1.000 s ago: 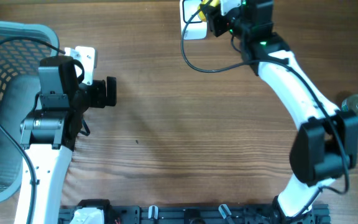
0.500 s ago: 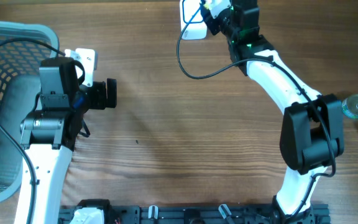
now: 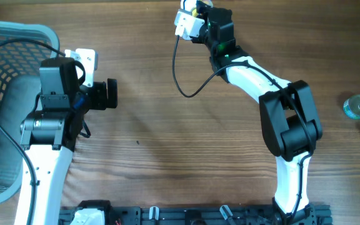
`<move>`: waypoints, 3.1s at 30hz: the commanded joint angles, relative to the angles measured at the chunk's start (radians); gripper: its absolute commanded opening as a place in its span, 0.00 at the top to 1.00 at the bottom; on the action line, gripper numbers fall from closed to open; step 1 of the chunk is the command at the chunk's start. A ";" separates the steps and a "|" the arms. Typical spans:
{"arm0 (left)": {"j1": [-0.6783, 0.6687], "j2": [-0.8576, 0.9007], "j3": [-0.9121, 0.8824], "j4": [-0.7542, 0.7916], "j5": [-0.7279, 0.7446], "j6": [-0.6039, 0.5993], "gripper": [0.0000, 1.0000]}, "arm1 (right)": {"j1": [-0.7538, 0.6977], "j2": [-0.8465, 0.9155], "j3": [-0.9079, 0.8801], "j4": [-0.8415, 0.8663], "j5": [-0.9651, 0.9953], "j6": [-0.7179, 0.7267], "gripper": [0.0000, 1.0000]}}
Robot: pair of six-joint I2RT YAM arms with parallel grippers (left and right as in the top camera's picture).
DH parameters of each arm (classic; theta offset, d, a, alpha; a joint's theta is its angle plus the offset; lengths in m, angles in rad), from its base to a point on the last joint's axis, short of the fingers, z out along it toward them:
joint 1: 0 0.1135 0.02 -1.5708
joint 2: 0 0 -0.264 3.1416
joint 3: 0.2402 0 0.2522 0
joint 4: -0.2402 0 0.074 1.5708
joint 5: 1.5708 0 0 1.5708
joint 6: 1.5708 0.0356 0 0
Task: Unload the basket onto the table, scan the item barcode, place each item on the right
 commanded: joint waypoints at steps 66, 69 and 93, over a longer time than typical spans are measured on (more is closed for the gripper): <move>0.008 0.026 -0.004 -0.042 -0.021 -0.041 0.00 | -0.878 -0.187 0.007 -0.917 0.108 1.090 0.62; 0.008 0.026 -0.004 -0.042 -0.021 -0.093 0.00 | -0.949 -0.115 0.007 -0.896 -0.028 1.098 0.62; 0.014 0.024 -0.004 1.092 -0.207 0.130 0.00 | -0.768 -1.096 0.009 -0.669 -0.039 1.114 0.00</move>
